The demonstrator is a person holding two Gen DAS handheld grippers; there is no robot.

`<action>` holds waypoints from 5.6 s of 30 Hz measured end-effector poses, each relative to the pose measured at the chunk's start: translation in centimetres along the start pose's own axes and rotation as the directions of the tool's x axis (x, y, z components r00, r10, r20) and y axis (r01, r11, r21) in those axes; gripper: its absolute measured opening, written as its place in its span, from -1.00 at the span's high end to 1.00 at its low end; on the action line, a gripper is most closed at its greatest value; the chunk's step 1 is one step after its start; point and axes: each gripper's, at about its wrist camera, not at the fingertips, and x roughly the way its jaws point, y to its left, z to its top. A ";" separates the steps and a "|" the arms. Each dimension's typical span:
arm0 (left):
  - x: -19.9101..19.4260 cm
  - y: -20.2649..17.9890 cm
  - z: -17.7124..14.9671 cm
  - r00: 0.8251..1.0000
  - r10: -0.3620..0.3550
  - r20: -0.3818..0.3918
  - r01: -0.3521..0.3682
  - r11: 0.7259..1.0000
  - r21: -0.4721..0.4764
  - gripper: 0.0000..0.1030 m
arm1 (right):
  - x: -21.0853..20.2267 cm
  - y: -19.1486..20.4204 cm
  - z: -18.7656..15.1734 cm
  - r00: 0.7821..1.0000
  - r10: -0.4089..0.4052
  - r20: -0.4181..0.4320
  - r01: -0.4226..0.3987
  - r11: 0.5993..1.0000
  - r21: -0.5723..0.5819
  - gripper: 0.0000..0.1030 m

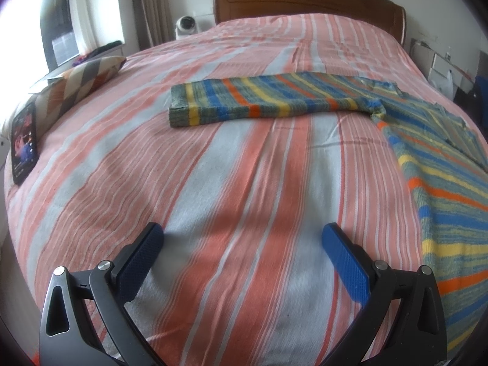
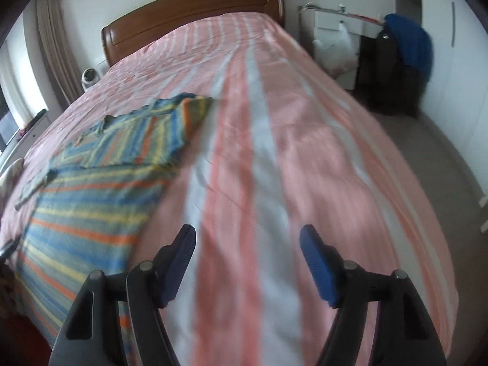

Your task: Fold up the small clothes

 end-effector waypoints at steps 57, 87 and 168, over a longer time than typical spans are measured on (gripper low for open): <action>-1.2 4.4 9.9 0.983 -0.142 -0.113 0.130 0.986 -0.103 -0.99 | 3.3 -0.8 -4.2 0.994 -0.110 0.008 0.110 0.994 -0.021 -1.00; 9.2 10.5 15.2 0.933 -0.152 -0.327 0.064 0.962 -0.265 -0.40 | 3.4 -0.9 -4.2 0.993 -0.117 0.013 0.117 0.993 -0.025 -1.00; 6.8 -8.2 12.8 0.955 -0.241 -0.172 0.229 0.970 -0.086 0.06 | 4.0 -0.9 -3.7 0.990 -0.131 0.050 0.133 0.991 -0.032 -1.00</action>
